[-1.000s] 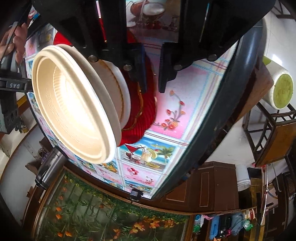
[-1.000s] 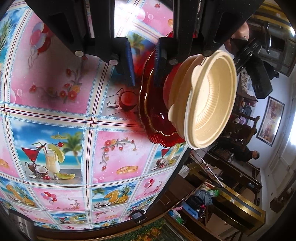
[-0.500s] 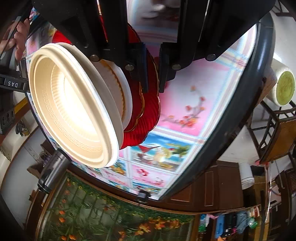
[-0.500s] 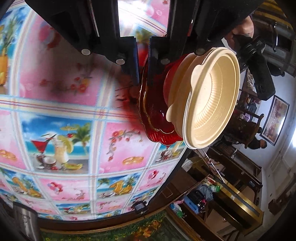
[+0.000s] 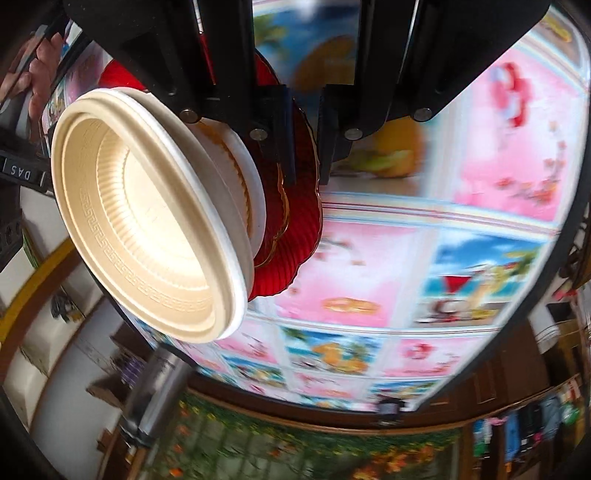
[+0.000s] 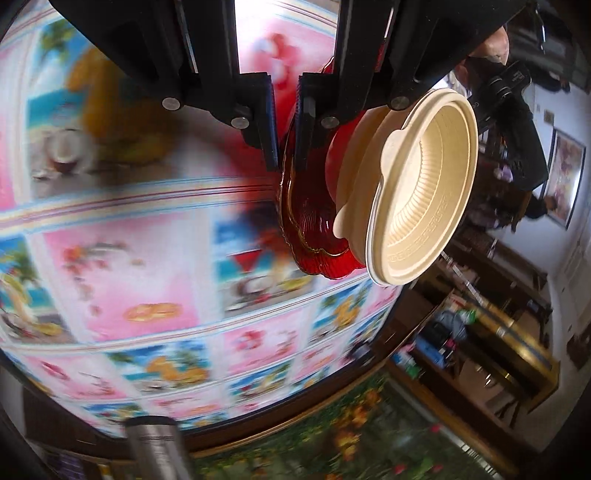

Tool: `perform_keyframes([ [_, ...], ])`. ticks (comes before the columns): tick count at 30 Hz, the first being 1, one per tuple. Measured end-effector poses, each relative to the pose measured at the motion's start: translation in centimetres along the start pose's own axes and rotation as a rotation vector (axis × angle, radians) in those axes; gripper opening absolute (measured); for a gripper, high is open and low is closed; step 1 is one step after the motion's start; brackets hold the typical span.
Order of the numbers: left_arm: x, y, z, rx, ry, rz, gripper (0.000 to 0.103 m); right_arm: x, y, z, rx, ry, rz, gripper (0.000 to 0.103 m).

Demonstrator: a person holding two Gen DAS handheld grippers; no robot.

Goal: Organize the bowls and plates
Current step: 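Press the beige bowl down into the stack and open the left tool, then withdraw the left tool from the stack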

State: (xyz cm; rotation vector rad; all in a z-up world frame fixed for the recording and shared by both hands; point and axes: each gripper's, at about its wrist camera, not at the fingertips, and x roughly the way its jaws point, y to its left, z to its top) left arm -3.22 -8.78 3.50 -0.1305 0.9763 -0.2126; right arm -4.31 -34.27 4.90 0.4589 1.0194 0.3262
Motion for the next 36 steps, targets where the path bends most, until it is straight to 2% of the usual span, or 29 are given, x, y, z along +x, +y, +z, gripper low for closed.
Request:
perform_keyframes([
  [4, 1.1, -2.8, 0.9, 0.029, 0.001, -0.011, 0.007, -1.1, -2.5, 0.5, 0.043, -0.034, -0.014, 0.009],
  [8, 2.2, -4.9, 1.6, 0.052, -0.015, 0.010, 0.007, -1.6, -4.0, 0.9, 0.065, -0.068, -0.031, 0.009],
  [13, 2.5, -5.3, 2.0, 0.064, -0.055, 0.043, 0.007, -1.4, -5.1, 0.8, 0.075, -0.087, -0.033, 0.010],
  [20, 2.6, -4.5, 2.0, 0.024, -0.072, 0.002, 0.008, -1.4, -4.8, 0.6, 0.050, -0.095, -0.032, 0.013],
  [24, 2.2, -4.0, 1.7, 0.011, -0.066, -0.006, 0.018, -1.9, -4.4, 0.2, 0.027, -0.109, -0.032, 0.019],
  [26, 1.8, -3.6, 1.4, 0.007, -0.075, -0.003, 0.029, -2.5, -4.1, 0.0, 0.011, -0.126, -0.039, 0.022],
  [29, 1.2, -3.0, 0.9, -0.005, -0.083, -0.027, 0.040, -3.7, -3.6, -0.6, -0.006, -0.154, -0.047, 0.029],
  [34, 0.5, -3.0, 0.7, 0.007, -0.109, -0.055, 0.055, -4.9, -3.5, -1.7, -0.013, -0.195, -0.061, 0.033],
  [36, 0.2, -3.0, 0.7, 0.005, -0.116, -0.063, 0.056, -5.0, -3.6, -2.3, -0.005, -0.191, -0.054, 0.033],
])
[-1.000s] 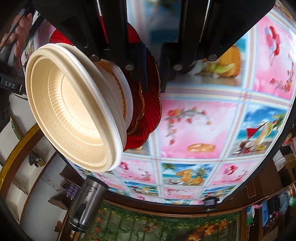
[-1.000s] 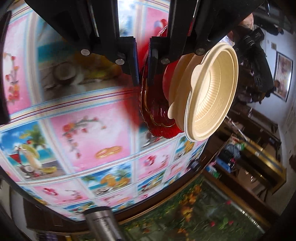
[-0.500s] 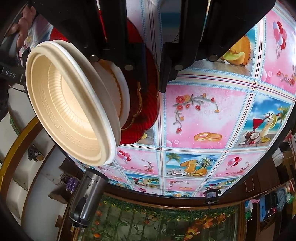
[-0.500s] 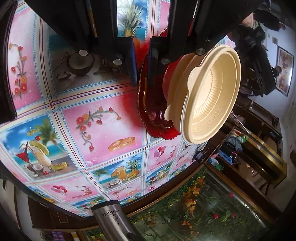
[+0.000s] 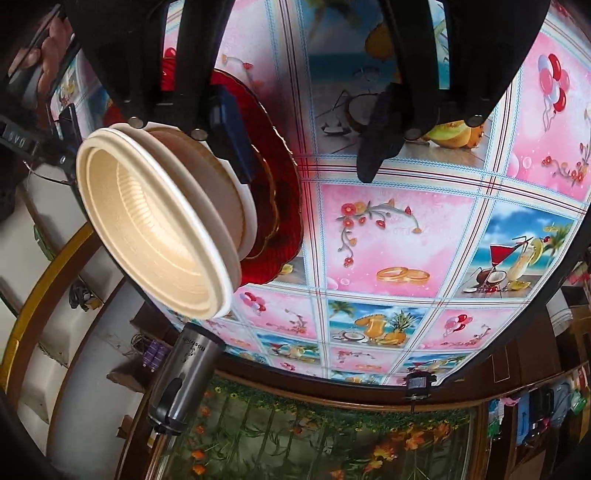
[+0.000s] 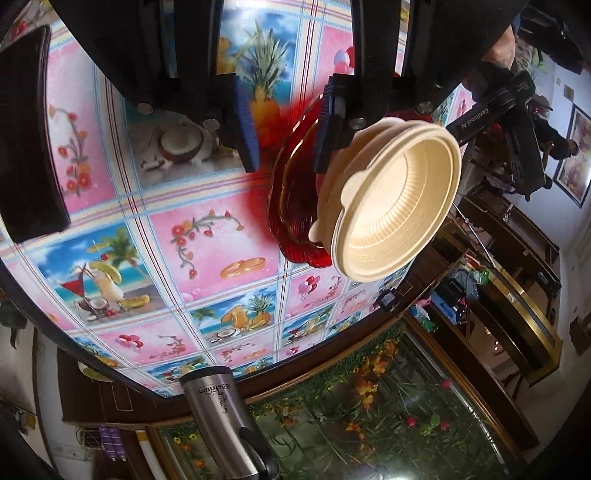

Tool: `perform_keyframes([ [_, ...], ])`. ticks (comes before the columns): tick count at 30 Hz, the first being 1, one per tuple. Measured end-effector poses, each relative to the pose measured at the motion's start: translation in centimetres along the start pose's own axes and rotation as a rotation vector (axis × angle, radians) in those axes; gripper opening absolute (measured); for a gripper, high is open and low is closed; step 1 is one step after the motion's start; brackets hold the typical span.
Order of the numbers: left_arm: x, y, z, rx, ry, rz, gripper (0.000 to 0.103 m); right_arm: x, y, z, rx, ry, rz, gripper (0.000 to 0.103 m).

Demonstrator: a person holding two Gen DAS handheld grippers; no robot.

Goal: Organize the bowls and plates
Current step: 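Withdraw the left tool from the stack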

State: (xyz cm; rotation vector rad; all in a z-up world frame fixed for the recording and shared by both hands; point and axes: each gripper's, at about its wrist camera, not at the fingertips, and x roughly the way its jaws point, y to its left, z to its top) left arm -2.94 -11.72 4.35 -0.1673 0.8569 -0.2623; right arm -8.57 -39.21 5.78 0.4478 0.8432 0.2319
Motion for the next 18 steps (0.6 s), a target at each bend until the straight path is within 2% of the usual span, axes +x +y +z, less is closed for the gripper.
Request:
perform_keyframes([
  [3, -0.7, 0.0, -0.2, 0.004, -0.018, 0.006, 0.056, -0.4, -0.1, -0.7, 0.005, -0.003, -0.007, 0.033],
  [6, -1.4, 0.2, -0.9, 0.008, -0.034, 0.012, 0.061, -0.8, 0.0, -1.3, -0.004, -0.022, -0.027, 0.033],
  [9, -1.9, 0.6, -2.0, -0.001, -0.036, 0.008, 0.062, -1.0, -0.1, -1.9, -0.013, -0.039, -0.059, 0.037],
  [11, -2.4, 0.7, -2.7, 0.000, -0.047, -0.001, 0.071, -1.0, -0.2, -2.2, -0.014, -0.038, -0.070, 0.037],
  [12, -2.6, 0.7, -3.0, 0.003, -0.053, 0.004, 0.073, -1.0, -0.2, -2.4, -0.012, -0.037, -0.073, 0.037],
  [18, -3.5, 0.3, -3.9, 0.024, -0.071, 0.000, 0.073, -1.1, 0.1, -3.3, -0.009, -0.039, -0.076, 0.037],
])
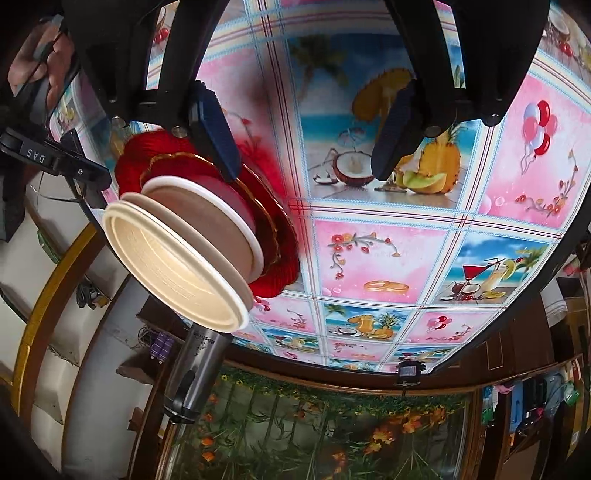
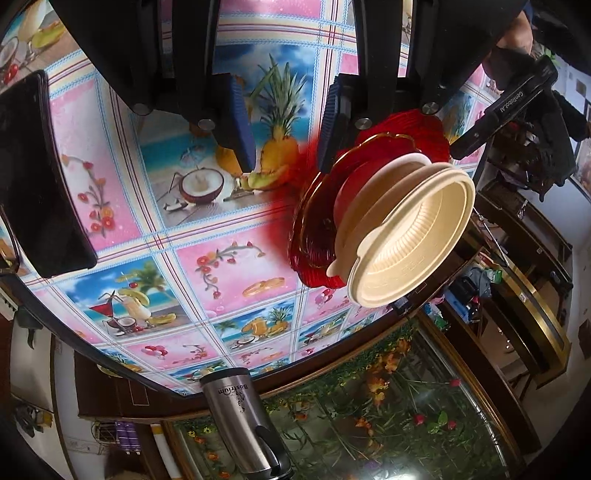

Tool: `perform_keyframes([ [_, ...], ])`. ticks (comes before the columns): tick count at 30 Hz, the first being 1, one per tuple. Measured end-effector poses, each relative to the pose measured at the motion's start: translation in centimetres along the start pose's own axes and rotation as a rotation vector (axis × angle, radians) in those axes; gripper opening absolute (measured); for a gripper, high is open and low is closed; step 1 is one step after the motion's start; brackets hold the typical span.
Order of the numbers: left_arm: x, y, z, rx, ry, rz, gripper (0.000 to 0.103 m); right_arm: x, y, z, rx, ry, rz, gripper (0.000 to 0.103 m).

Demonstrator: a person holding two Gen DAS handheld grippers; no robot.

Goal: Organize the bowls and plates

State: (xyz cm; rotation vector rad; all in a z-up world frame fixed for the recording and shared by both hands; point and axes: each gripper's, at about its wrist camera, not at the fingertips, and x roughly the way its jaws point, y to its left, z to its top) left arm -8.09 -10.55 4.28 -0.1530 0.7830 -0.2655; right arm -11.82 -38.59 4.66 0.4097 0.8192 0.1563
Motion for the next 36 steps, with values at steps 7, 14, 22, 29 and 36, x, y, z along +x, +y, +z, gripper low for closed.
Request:
perform_keyframes([
  [7, -0.4, -1.0, -1.0, 0.034, -0.012, 0.004, 0.073, -0.6, 1.1, -1.2, -0.034, -0.013, -0.020, 0.038],
  [14, -1.4, -2.0, -1.9, 0.076, -0.053, 0.025, 0.073, -0.4, 2.3, -2.9, -0.080, -0.026, -0.036, 0.044],
  [22, -2.0, -3.2, -2.6, 0.134, -0.092, 0.091, 0.073, -0.1, 2.6, -4.1, -0.108, -0.052, -0.040, 0.048],
  [29, -2.3, -4.4, -3.1, 0.201, -0.123, 0.165, 0.079, -0.4, 2.6, -4.4, -0.113, -0.067, -0.004, 0.049],
  [36, -2.2, -5.4, -3.4, 0.262, -0.134, 0.207, 0.082, -0.8, 2.6, -4.6, -0.119, -0.085, 0.038, 0.054],
])
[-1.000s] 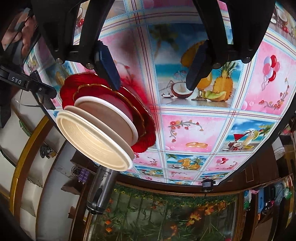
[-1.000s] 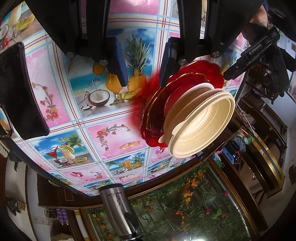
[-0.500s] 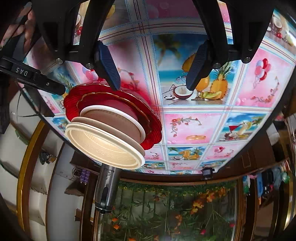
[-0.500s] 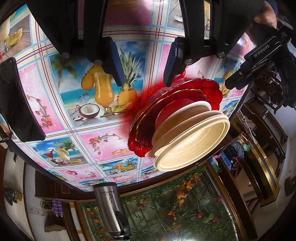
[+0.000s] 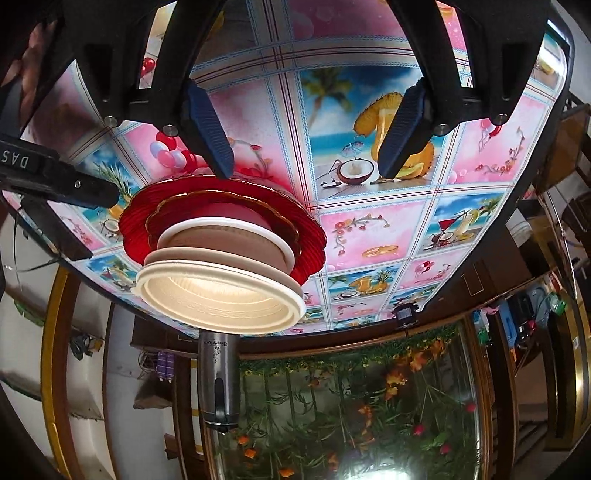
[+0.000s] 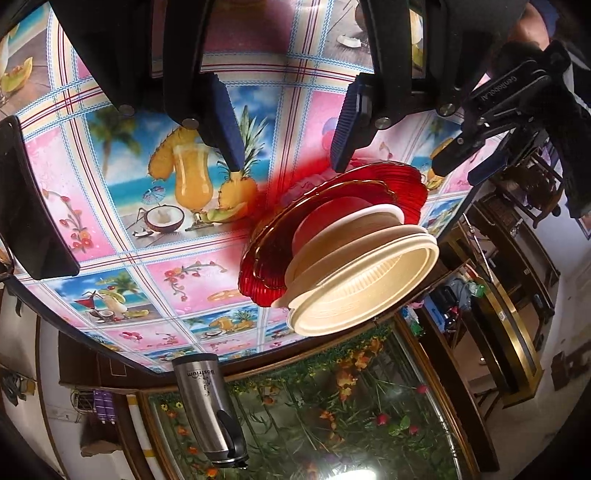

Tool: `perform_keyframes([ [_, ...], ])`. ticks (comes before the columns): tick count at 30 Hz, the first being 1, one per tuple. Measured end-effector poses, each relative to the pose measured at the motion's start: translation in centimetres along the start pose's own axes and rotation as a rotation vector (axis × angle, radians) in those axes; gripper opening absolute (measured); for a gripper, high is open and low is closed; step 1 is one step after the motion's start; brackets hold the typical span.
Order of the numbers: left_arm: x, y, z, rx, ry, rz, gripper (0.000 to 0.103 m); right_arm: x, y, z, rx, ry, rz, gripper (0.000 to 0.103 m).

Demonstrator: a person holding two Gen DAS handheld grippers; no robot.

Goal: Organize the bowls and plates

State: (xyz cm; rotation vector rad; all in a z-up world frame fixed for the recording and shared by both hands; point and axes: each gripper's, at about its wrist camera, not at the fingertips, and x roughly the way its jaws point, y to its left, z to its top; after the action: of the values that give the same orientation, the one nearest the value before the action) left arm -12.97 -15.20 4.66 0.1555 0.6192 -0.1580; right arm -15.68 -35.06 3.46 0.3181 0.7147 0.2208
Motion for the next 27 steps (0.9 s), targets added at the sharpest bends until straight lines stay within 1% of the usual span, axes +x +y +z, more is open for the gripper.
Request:
perform_keyframes([
  [2, 0.0, 0.1, 0.0, -0.001, 0.003, -0.003, 0.082, 0.1, 0.0, 0.1, 0.001, 0.004, 0.000, 0.057],
  [11, 0.6, 0.6, 0.1, -0.037, 0.039, -0.038, 0.082, 0.6, -0.2, 0.1, 0.017, 0.032, 0.004, 0.059],
  [13, 0.7, 0.7, 0.1, -0.040, 0.042, -0.045, 0.082, 0.7, -0.2, 0.1, 0.018, 0.040, 0.004, 0.062],
  [18, 0.9, 0.5, 0.2, -0.033, 0.058, -0.047, 0.082, 1.2, -0.3, 0.3, 0.020, 0.068, 0.003, 0.062],
  [21, 0.9, 0.4, 0.4, -0.030, 0.053, -0.049, 0.084, 1.5, -0.2, 0.3, 0.017, 0.079, 0.004, 0.063],
  [23, 1.0, 0.6, 0.5, -0.041, 0.049, -0.039, 0.085, 1.6, -0.1, 0.4, 0.012, 0.086, 0.001, 0.067],
  [27, 0.6, 0.9, 1.0, -0.058, -0.005, -0.063, 0.085, 1.8, 0.2, 0.3, -0.003, 0.094, 0.004, 0.069],
])
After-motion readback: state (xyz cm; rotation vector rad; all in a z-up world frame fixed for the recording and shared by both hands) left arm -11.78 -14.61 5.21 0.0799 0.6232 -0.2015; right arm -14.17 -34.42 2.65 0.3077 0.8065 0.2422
